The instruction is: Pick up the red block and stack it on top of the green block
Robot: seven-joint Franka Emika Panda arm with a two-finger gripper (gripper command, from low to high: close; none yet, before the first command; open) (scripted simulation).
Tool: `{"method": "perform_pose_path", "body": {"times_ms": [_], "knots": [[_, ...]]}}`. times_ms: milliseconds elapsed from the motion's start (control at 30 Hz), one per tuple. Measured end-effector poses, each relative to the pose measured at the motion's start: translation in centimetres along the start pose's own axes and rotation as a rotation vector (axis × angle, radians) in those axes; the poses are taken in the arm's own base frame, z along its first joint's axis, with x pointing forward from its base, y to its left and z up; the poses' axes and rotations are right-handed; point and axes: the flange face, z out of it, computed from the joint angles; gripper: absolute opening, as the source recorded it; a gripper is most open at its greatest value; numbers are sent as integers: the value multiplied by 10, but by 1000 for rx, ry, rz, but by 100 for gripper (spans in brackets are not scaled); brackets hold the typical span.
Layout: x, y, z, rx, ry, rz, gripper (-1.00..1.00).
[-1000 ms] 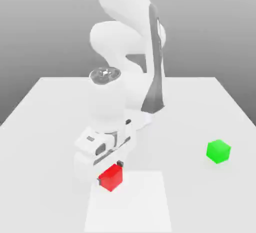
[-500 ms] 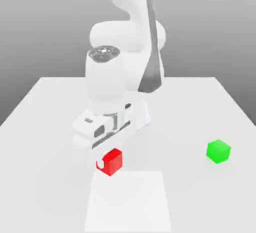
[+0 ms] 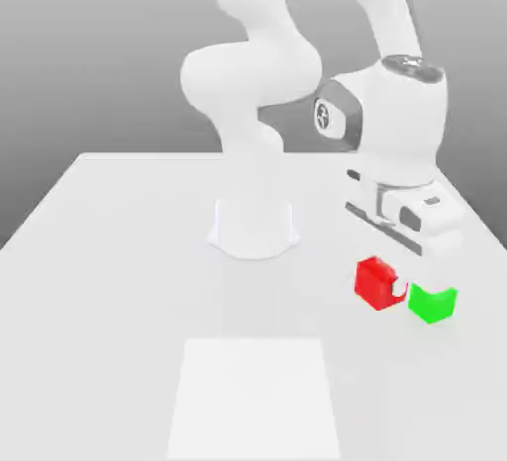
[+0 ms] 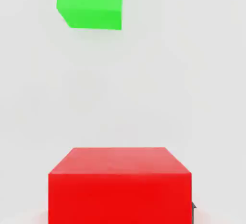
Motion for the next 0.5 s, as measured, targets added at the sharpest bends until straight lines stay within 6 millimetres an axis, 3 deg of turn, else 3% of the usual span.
{"method": "perform_pose_path", "body": {"times_ms": [167,367,400,500], "knots": [[61,-57,-5,-2,-5,-425,-100],[72,-67,44,-3,-7,-501,-100],[71,-67,53,-2,-7,-501,100],[71,-67,53,-2,-7,-501,100]]}}
